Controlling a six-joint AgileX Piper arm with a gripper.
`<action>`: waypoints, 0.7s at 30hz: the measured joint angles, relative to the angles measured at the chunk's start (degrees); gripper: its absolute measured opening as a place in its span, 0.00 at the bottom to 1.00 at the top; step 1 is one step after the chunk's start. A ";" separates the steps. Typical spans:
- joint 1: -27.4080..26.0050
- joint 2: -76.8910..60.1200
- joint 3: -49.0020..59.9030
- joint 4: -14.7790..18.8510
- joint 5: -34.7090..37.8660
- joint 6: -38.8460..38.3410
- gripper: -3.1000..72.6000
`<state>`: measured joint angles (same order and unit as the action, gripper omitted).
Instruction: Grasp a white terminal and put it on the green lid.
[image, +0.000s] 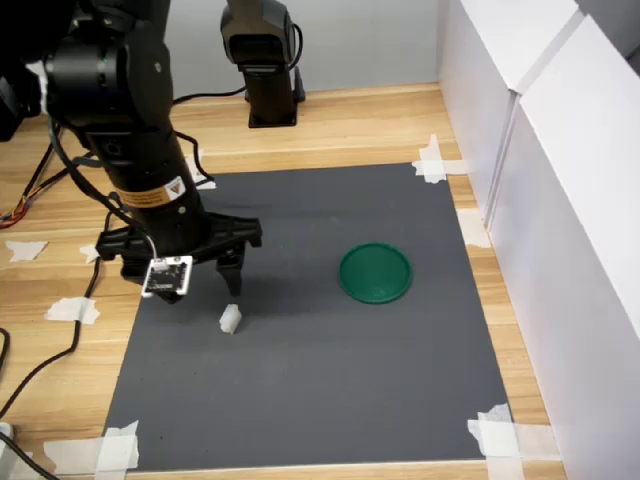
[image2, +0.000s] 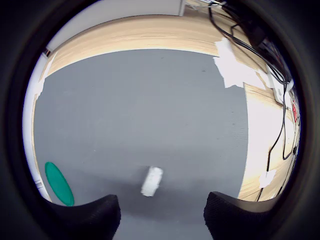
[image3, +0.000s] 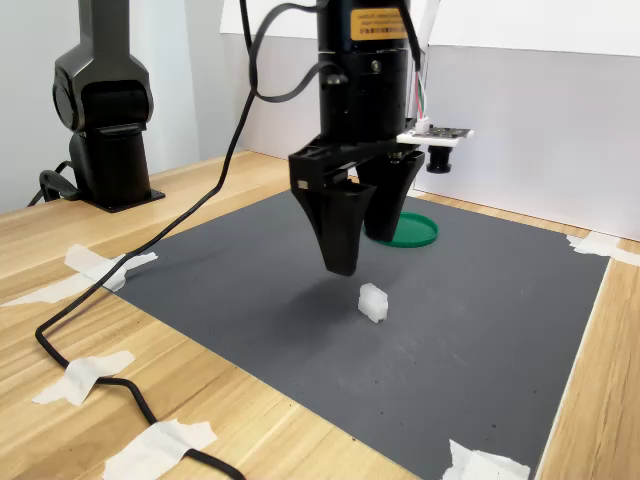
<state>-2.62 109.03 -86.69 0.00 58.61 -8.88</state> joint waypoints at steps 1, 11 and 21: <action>0.53 0.20 0.00 0.00 0.20 0.08 0.99; 3.61 1.50 -0.05 0.00 0.46 1.06 0.98; 3.61 4.67 -0.05 0.00 -1.31 0.29 0.97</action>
<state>0.99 113.70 -86.74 0.00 57.30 -8.59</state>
